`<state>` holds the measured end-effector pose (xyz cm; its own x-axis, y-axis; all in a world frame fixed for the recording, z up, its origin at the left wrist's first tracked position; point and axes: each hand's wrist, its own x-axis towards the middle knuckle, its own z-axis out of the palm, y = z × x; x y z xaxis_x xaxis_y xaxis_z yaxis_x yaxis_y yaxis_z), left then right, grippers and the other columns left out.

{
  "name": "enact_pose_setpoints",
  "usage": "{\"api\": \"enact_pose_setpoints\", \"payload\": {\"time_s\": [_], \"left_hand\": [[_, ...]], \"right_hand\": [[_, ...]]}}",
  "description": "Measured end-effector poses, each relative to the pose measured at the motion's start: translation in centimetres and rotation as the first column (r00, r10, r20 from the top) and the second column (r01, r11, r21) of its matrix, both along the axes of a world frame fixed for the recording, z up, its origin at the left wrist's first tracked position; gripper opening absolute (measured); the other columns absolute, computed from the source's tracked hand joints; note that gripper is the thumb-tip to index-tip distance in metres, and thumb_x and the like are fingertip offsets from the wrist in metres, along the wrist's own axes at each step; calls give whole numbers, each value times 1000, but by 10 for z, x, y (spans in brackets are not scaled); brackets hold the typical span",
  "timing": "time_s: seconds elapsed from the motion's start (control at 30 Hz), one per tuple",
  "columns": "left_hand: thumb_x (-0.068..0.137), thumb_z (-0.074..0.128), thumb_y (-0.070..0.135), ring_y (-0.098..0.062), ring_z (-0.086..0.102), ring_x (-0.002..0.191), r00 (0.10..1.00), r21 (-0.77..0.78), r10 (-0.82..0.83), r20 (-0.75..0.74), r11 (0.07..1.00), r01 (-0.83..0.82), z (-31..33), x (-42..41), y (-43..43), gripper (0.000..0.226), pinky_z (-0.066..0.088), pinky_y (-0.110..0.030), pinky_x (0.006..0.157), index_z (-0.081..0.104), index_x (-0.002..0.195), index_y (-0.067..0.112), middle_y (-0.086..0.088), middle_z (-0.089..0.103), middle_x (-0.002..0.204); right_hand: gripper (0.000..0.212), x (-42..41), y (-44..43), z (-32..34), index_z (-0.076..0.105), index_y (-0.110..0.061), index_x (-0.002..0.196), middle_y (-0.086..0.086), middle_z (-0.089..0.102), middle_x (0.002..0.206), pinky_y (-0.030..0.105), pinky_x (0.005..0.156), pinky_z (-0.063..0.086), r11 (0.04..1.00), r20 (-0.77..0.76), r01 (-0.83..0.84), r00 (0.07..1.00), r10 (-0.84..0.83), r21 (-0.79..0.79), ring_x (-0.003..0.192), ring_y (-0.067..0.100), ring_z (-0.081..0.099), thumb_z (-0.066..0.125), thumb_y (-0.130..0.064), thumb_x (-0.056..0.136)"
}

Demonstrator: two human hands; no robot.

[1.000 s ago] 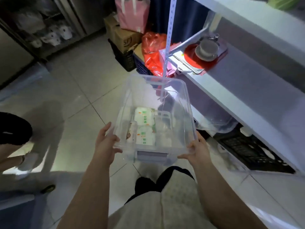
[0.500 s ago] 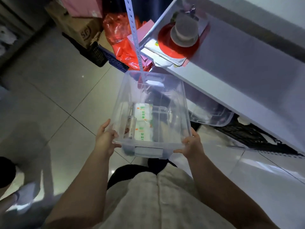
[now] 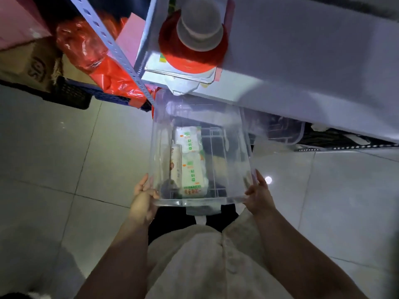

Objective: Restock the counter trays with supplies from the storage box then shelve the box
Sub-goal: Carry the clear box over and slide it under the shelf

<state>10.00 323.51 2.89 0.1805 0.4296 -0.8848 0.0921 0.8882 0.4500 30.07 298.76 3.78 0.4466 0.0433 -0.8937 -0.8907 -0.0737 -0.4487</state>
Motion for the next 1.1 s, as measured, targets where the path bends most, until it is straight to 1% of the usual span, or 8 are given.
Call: {"api": "enact_pose_setpoints", "payload": {"time_s": [0.13, 0.27, 0.4, 0.57, 0.73, 0.9, 1.03, 1.1], "left_hand": [[67, 21, -26, -29, 50, 123, 993, 37, -113, 30, 993, 112, -21, 25, 49, 78, 55, -31, 77, 54, 111, 29, 2, 57, 124], [66, 20, -26, -24, 53, 119, 987, 27, -154, 53, 988, 153, -42, 51, 96, 83, 55, -27, 80, 49, 125, 25, -2, 53, 132], [69, 27, -25, -17, 63, 104, 967, 2, -256, 7, 967, 256, -66, 64, 124, 82, 46, -38, 86, 58, 115, 35, 3, 59, 124], [77, 38, -11, -9, 66, 75, 914, -15, -406, 0, 914, 406, -93, 80, 148, 64, 47, -26, 53, 59, 114, 38, 7, 65, 111], [85, 51, -1, -4, 65, 84, 882, 60, -472, -3, 880, 471, -115, 105, 165, 42, 49, -35, 73, 64, 107, 33, 15, 70, 93], [87, 49, -6, -8, 63, 97, 866, 169, -499, -38, 851, 498, -119, 134, 175, 48, 49, -41, 84, 56, 110, 36, 7, 67, 110], [86, 58, 1, -12, 59, 92, 751, 296, -604, -266, 691, 660, -100, 141, 156, 52, 50, -35, 76, 48, 126, 32, 5, 63, 112], [83, 64, 5, -18, 56, 105, 645, 367, -616, -454, 530, 764, -86, 142, 141, 61, 47, -40, 89, 43, 136, 26, -4, 55, 131]], "right_hand": [[60, -20, 19, -25, 53, -33, 120, 9, 49, 137, 53, 91, 46, 981, 24, 194, 981, -195, 25, 67, 16, 47, 43, 15, 86], [58, -16, 51, -52, 66, -40, 101, -1, 52, 105, 64, 80, 51, 919, -27, 378, 926, -378, 108, 87, 20, 55, 44, 13, 87], [86, -6, 83, -80, 63, -41, 111, -1, 48, 127, 59, 75, 50, 888, -10, 436, 898, -439, 150, 101, 26, 54, 25, 25, 70], [79, 5, 102, -116, 61, -35, 115, 20, 35, 147, 49, 76, 55, 892, 46, 429, 897, -439, 140, 117, 34, 52, 27, 24, 74], [82, 28, 118, -145, 59, -33, 123, 15, 47, 135, 57, 87, 51, 897, 81, 420, 898, -433, 140, 109, 35, 55, 30, 24, 72], [68, 53, 123, -149, 52, -18, 132, 4, 55, 91, 26, 56, 49, 917, 152, 357, 911, -384, 177, 53, 5, 60, 38, 17, 76], [54, 48, 102, -133, 49, -23, 135, 5, 63, 116, 39, 92, 47, 894, 90, 429, 893, -441, 131, 101, 18, 60, 55, 2, 88], [49, 38, 79, -120, 49, -23, 134, 3, 61, 120, 47, 102, 41, 859, 52, 490, 863, -502, 149, 117, 22, 53, 58, -3, 90]]}}
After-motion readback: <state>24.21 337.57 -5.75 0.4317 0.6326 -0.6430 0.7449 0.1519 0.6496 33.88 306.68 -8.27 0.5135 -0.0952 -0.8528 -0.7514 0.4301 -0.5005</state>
